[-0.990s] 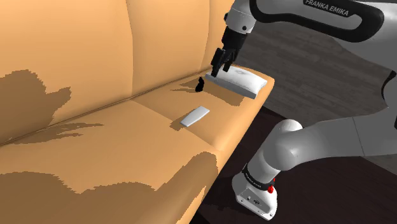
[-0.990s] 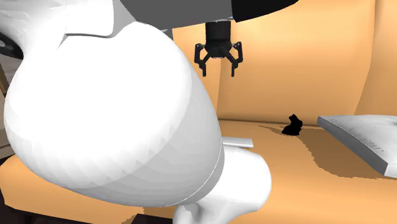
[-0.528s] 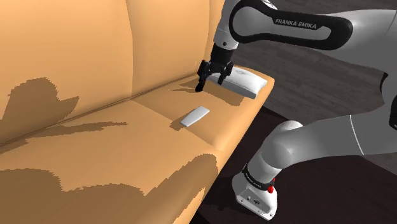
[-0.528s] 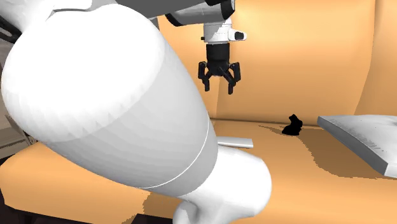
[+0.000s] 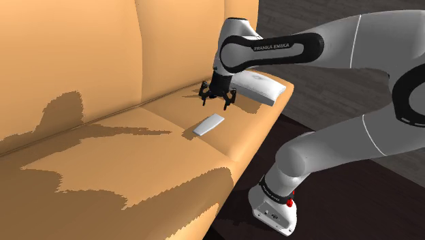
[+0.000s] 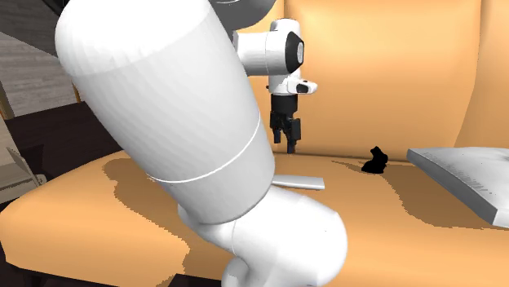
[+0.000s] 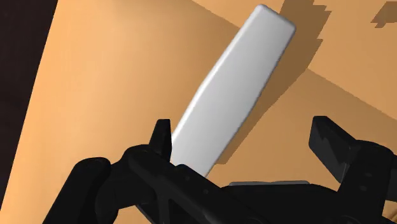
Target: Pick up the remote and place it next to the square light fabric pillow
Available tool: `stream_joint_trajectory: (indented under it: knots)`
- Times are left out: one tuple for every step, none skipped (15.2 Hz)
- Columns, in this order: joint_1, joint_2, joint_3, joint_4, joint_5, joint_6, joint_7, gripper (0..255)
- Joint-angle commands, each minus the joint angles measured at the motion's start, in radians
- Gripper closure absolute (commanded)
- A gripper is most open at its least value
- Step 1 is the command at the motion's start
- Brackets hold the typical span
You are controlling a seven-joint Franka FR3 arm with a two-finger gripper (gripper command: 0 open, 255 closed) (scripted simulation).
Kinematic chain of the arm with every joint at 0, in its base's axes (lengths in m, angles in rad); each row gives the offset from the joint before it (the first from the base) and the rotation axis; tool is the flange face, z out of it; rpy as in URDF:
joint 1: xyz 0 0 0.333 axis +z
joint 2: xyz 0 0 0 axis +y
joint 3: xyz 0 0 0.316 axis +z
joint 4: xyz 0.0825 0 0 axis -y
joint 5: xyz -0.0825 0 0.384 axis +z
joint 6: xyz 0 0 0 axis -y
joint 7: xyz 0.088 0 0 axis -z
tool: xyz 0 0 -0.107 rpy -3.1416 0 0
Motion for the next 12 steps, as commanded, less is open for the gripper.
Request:
stream_joint_trajectory:
  knots:
    - [-0.042, 0.051, 0.029, -0.021, 0.011, 0.063, 0.145, 0]
    - [-0.062, 0.077, 0.042, -0.031, 0.015, 0.095, 0.213, 0]
    - [-0.082, 0.104, 0.055, -0.041, 0.019, 0.127, 0.28, 0]
    - [-0.101, 0.131, 0.066, -0.051, 0.022, 0.159, 0.348, 0]
    - [-0.12, 0.159, 0.077, -0.06, 0.025, 0.192, 0.415, 0]
    - [-0.128, 0.171, 0.083, -0.064, 0.026, 0.206, 0.444, 0]
    - [-0.129, 0.179, 0.084, -0.072, 0.025, 0.222, 0.445, 0]
    - [-0.129, 0.188, 0.086, -0.08, 0.023, 0.237, 0.447, 0]
    - [-0.13, 0.196, 0.088, -0.087, 0.022, 0.253, 0.448, 0]
    - [-0.131, 0.205, 0.091, -0.094, 0.021, 0.27, 0.45, 0]
    - [-0.132, 0.215, 0.093, -0.101, 0.019, 0.286, 0.452, 0]
    - [-0.133, 0.225, 0.095, -0.108, 0.017, 0.302, 0.454, 0]
